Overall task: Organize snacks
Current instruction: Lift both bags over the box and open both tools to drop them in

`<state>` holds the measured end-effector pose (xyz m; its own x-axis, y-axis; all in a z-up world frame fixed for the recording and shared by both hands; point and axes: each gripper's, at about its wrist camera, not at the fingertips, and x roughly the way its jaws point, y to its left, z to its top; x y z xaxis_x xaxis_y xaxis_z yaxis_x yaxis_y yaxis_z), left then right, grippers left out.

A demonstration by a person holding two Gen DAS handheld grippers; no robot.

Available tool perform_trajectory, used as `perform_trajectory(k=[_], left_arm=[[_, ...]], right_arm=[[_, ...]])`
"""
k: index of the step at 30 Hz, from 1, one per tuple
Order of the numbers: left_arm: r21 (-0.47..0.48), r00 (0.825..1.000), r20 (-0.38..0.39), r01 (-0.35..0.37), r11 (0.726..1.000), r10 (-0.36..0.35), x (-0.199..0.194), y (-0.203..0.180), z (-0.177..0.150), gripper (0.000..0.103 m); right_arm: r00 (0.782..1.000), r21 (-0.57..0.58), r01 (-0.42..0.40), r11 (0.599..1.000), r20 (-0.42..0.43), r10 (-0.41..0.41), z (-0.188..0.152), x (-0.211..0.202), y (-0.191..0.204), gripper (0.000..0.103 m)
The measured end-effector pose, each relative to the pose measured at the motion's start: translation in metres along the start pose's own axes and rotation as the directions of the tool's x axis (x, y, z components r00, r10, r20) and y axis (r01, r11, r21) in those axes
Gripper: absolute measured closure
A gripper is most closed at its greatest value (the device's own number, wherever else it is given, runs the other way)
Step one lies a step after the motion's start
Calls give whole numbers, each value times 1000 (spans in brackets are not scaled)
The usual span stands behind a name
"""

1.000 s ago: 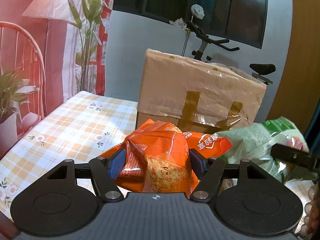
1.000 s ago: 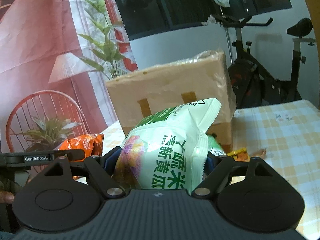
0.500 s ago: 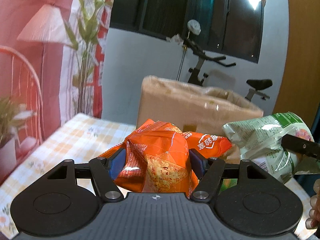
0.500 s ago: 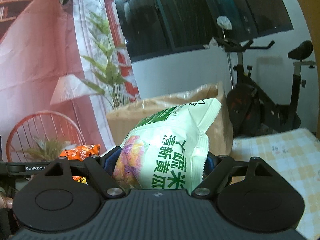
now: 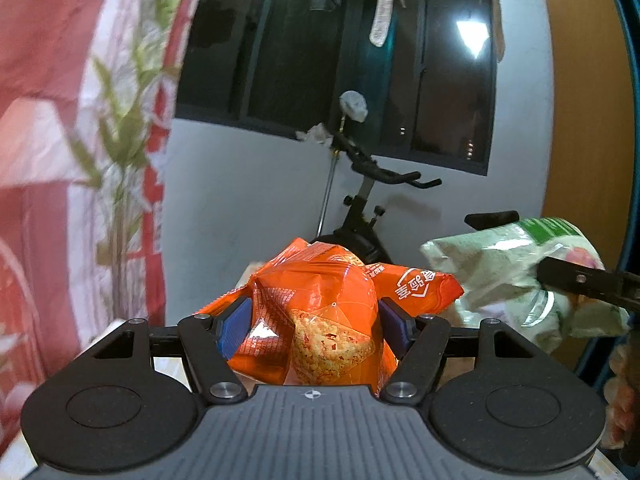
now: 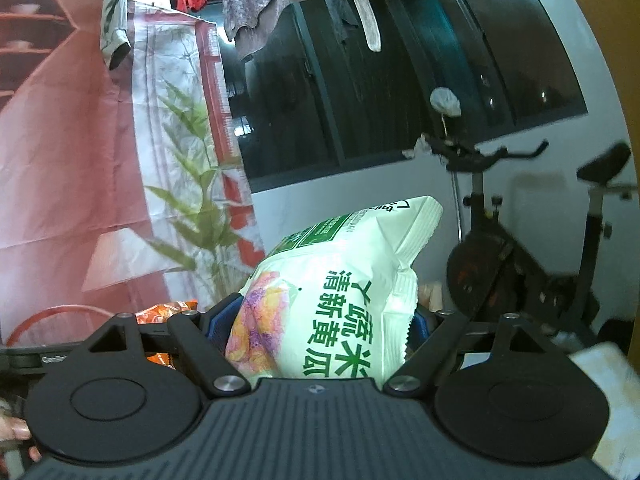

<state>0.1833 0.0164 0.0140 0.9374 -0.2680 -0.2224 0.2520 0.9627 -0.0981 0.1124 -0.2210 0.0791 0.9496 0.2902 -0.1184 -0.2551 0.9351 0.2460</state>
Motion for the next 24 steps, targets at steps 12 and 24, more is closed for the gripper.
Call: perform_trajectory(k=[12,24], left_arm=[[55,996,-88,-14,998,19,102,-7,18,32],[92,986,-155,-53,994,67,148,-4,11,23]], right_arm=[[987,-278,105,955,-86,-134,2,128,-6,22],[937,-335,94,937,-290,-197,-34,179,-16,19]])
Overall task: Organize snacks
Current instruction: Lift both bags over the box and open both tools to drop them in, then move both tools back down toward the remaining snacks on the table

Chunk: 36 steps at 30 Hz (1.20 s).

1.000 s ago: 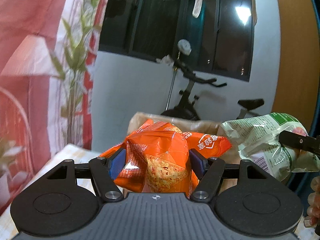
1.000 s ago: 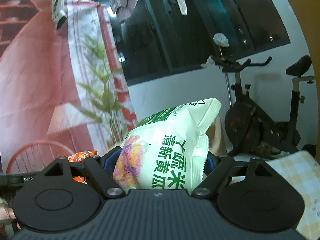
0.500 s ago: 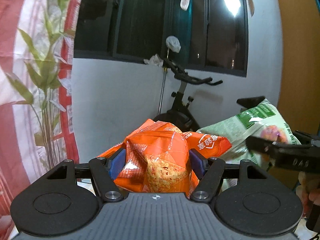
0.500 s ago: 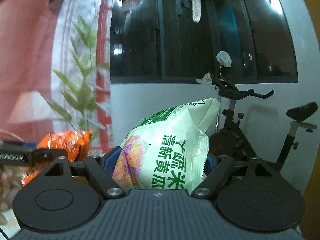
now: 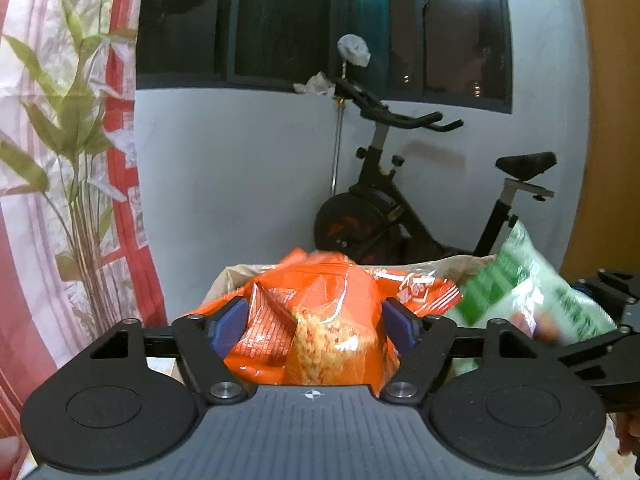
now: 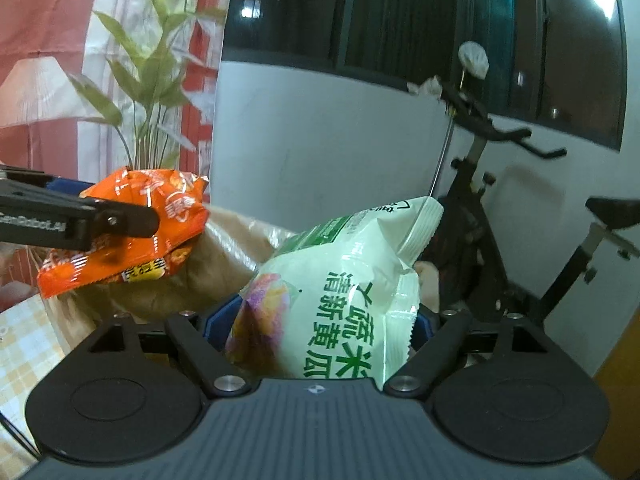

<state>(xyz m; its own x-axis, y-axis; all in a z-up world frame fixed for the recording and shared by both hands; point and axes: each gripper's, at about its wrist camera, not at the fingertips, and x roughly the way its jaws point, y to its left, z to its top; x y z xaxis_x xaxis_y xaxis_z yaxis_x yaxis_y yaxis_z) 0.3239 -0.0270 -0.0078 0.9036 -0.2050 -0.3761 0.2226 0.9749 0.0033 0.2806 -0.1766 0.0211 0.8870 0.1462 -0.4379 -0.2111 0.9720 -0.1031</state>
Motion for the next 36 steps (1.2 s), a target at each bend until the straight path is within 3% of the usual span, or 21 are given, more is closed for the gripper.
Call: perform_trajectory(k=[3,5,16,26,36], left_arm=[[-34,1000,-7,26,999,-26,0,5,1,16],[-38,1000,0,22,999,-22,-5,7,1,15],[-89,999,-24,-24,996,22,-51,26,-7,15],[-112,1000,-15,-4,994,3,-102,27,-32,16],[-104,999,-48,-5,995,0,-123,23,-64,16]], right_arm=[[1000,35,-20,999,-4,20,0,-2,-5,17],[1000,61,-27,998,-1,27,2,-5,-9,12],[994,179,-112,977,11,112,1,-54,-24,12],[992,198,-125,972,11,125,-32,-108,-29,12],[993,233,-114,966,23,112,-63,-134,-36,12]])
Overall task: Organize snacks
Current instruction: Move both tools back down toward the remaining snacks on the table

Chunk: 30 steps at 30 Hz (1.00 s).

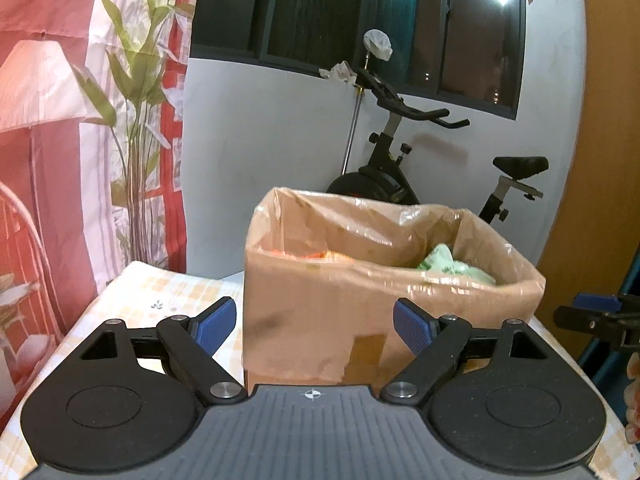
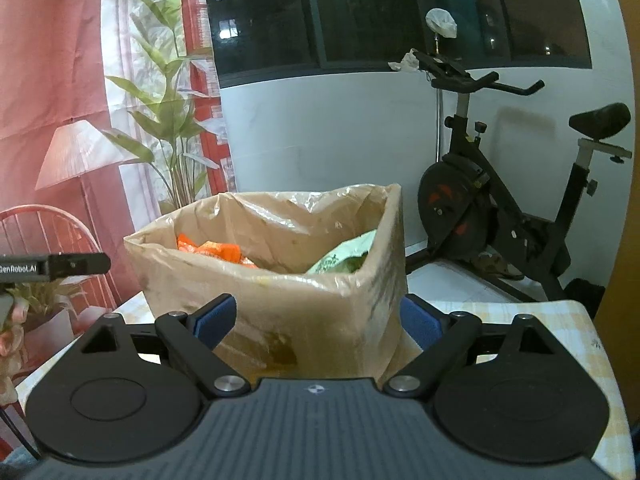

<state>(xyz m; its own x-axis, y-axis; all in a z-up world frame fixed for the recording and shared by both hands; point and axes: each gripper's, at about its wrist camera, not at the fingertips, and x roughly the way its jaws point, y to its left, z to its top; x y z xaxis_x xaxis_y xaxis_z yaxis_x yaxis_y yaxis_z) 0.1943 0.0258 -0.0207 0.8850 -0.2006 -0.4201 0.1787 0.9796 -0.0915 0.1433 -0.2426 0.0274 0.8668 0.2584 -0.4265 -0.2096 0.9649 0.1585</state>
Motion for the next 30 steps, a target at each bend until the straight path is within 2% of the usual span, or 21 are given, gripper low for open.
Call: perform_trajectory(k=[14,22,30], left_arm=[[38,998,-57,4,999,-1,-2,-4,-43,16],[22,996,-86,-12,1000,14,-1,-4,-66,16],[2,991,-132,6,1000,-5,2,-13,-89,16]], right_arm=[[998,0,28,1000,-49,-28,-36,-7,-6,12],[997,-15,42,999,-64,-43,-60,-5,-3,12],[992,10,77,997,-97,-75,-91,-2,-5,12]])
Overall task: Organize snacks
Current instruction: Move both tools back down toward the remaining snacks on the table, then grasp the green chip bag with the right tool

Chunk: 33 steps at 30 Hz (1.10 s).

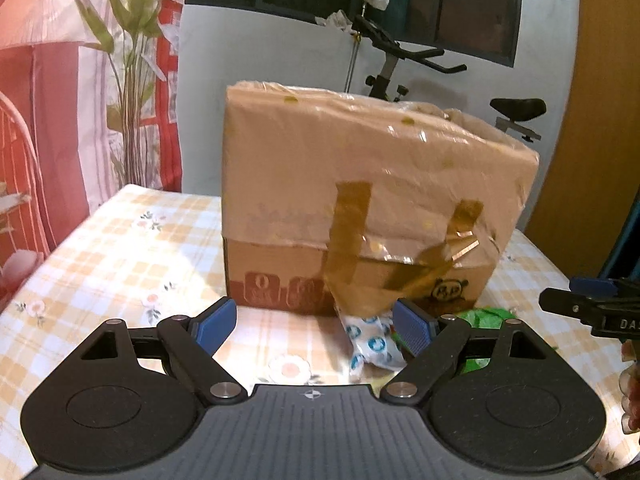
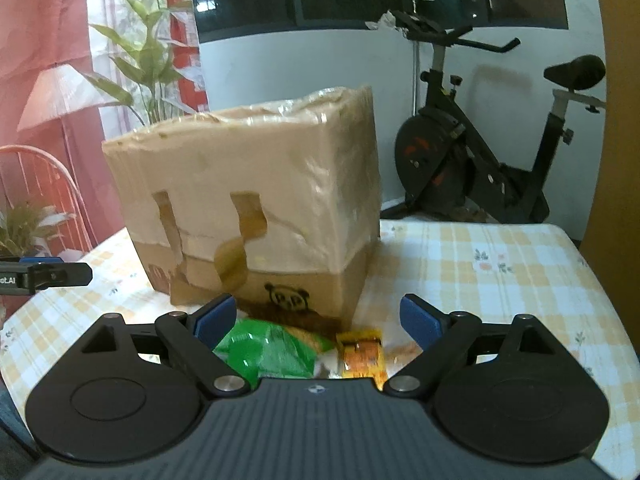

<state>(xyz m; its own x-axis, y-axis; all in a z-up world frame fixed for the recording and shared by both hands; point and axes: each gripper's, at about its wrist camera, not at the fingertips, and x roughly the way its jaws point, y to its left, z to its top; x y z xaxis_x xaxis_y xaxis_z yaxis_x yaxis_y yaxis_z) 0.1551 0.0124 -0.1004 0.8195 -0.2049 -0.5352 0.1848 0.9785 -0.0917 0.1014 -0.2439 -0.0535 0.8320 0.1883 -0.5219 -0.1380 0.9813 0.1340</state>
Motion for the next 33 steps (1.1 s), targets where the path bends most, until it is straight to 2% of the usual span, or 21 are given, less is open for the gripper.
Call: perform_trajectory(k=[4,10,18,24,28,33], left_arm=[[-23,1000,-12,7,1000,-7,1,0,-11,16],[-35,1000,-24,14,999,-15,2,2,-25,16],[-43,1000,-30,5,999,-6,3,5,-29,16],[-47,999,-46,2,999,-4,6,5,-32,16],[-52,999,-52,-1,999,-2,7,6,-34,16],[-61,998,-65,-3,998,-1,9,7,-37,16]], right_arm=[[1000,-19,28,999,-1,-28,-8,-1,1,12],[1000,-11,20,1000,-17,-20,-14,2,5,12],[999,-13,-39,999,-24,38,-1,22,28,12],[996,-57,-53,997,-80,49,1,51,47,12],[988,-32,-33,999,-151,28,-8,64,45,12],[983,57,-51,997,-174,60,-27,60,35,12]])
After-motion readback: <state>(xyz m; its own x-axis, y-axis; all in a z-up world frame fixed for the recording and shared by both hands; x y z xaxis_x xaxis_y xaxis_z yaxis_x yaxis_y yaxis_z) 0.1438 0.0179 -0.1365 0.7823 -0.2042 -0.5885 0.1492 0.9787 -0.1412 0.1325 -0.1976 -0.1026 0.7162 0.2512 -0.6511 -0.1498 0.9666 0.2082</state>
